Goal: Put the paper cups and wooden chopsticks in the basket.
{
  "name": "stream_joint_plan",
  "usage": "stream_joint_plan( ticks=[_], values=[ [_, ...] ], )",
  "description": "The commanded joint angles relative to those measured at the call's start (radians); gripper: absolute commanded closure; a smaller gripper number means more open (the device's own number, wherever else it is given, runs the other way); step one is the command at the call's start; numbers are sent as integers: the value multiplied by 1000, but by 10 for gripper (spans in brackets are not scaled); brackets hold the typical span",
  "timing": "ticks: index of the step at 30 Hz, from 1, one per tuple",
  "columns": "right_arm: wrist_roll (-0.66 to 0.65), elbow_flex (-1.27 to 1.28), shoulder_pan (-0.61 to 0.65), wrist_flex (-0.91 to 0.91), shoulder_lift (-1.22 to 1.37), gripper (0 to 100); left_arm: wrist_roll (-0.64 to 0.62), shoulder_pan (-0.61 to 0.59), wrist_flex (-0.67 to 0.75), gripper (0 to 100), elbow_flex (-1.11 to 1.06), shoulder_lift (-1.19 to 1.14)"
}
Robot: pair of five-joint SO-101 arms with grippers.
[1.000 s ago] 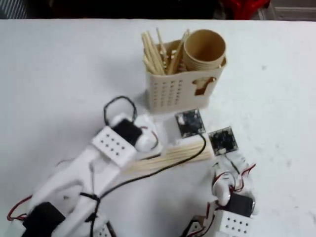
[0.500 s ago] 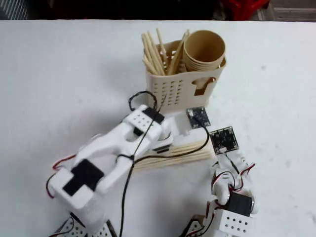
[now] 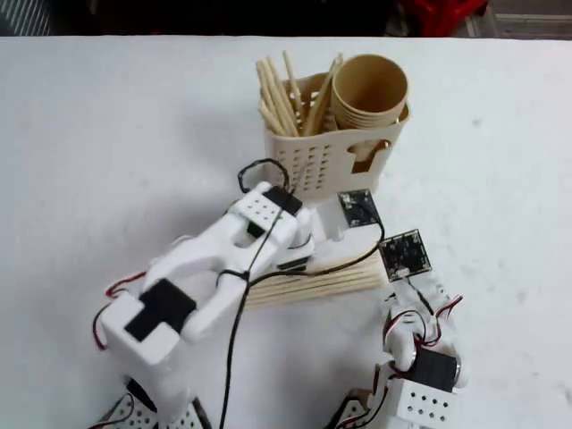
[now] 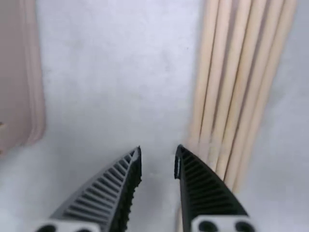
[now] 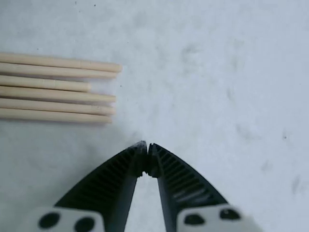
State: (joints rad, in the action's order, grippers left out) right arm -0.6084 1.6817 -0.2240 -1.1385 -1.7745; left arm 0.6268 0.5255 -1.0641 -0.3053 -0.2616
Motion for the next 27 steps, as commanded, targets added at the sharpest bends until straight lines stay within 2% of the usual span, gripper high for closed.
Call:
stream_joint_plan(
  ticks=[1, 5, 13, 19, 27],
  values=[
    [2, 9, -10, 12, 5, 981, 9, -12, -17, 872, -18, 111],
    [2, 9, -12, 12, 5, 981, 9, -12, 43, 872, -69, 113],
    [2, 9, -12, 12, 5, 981, 11, -13, 52, 872, -66, 30],
    [2, 9, -10, 10, 5, 981, -17, -21, -17, 872, 58, -73],
    [2, 9, -12, 10, 5, 981, -57, -39, -20, 903, 71, -71]
  ],
)
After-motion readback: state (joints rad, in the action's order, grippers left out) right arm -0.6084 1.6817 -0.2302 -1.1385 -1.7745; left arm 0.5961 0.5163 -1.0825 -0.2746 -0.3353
